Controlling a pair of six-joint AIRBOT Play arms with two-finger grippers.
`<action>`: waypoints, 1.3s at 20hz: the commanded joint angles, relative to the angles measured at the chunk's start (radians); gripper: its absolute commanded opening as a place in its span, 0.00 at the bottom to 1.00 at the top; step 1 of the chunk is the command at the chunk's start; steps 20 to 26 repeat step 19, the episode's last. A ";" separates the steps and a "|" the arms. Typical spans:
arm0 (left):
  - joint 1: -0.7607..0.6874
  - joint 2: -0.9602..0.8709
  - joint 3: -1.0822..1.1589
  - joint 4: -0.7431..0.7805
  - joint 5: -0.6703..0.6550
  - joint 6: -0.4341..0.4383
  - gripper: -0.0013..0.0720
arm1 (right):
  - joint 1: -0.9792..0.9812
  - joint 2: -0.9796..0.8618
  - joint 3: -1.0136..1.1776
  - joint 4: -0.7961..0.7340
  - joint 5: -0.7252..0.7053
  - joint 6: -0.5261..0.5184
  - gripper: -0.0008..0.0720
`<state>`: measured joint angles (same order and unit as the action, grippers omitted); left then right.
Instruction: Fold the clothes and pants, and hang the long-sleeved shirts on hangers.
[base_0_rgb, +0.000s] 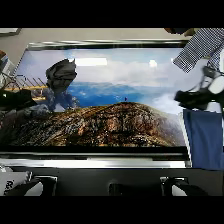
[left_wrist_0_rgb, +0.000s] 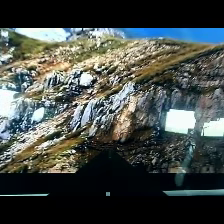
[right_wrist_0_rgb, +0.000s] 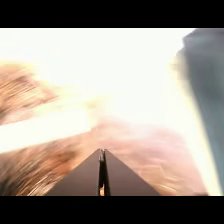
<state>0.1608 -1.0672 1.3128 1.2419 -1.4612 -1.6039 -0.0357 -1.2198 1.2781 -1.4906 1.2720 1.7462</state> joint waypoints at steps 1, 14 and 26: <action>0.000 0.097 -0.138 0.028 0.067 0.034 0.04 | 0.258 -0.001 0.009 0.010 -0.006 -0.086 0.06; 0.000 0.097 -0.140 0.026 0.067 0.034 0.04 | 0.358 -0.001 0.009 -0.006 0.031 -0.086 0.06; 0.000 0.097 -0.140 0.026 0.067 0.034 0.04 | 0.358 -0.001 0.009 -0.006 0.031 -0.086 0.06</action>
